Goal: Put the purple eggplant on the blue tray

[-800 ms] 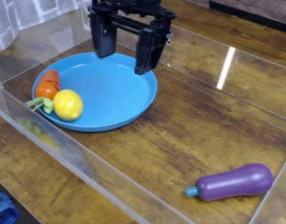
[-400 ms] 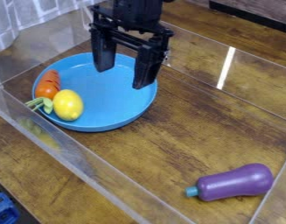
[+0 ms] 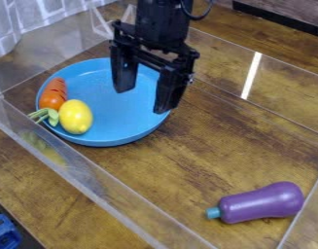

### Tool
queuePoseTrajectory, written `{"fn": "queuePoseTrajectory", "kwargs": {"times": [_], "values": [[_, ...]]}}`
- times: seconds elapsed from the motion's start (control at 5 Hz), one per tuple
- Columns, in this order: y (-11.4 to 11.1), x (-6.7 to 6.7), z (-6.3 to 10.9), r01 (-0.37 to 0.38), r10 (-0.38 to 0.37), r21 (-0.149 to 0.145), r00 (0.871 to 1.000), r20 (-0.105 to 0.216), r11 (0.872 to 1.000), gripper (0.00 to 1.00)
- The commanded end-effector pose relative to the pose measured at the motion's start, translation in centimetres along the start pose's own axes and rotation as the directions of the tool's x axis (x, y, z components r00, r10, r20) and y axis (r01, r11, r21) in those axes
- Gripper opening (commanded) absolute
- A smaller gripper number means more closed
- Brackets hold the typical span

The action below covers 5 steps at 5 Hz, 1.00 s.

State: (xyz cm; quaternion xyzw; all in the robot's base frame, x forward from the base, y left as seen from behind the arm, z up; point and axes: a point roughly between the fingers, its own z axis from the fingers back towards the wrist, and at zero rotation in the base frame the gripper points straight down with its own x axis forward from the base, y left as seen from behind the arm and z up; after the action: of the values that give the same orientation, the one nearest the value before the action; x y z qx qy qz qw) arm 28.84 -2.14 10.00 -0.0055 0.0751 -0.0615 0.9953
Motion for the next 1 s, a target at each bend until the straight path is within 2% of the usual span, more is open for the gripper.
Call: {"fn": "queuePoseTrajectory", "kwargs": {"times": [0.0,0.2,0.4,0.6,0.8], "values": [[-0.8,0.3,0.4,0.047,-0.047,0.005,0.998,0.029,0.999,1.00],[-2.0,0.4,-0.3,0.136,-0.136,0.012,0.990,0.024,0.991,1.00],[-3.4,0.9,-1.2,0.251,-0.251,0.027,0.967,0.030,0.968,1.00],[-5.3,1.3,-2.6,0.391,-0.394,0.065,0.918,0.039,0.918,1.00],[-7.3,1.6,-4.6,0.459,-0.463,0.086,0.886,0.039,0.884,1.00]]}}
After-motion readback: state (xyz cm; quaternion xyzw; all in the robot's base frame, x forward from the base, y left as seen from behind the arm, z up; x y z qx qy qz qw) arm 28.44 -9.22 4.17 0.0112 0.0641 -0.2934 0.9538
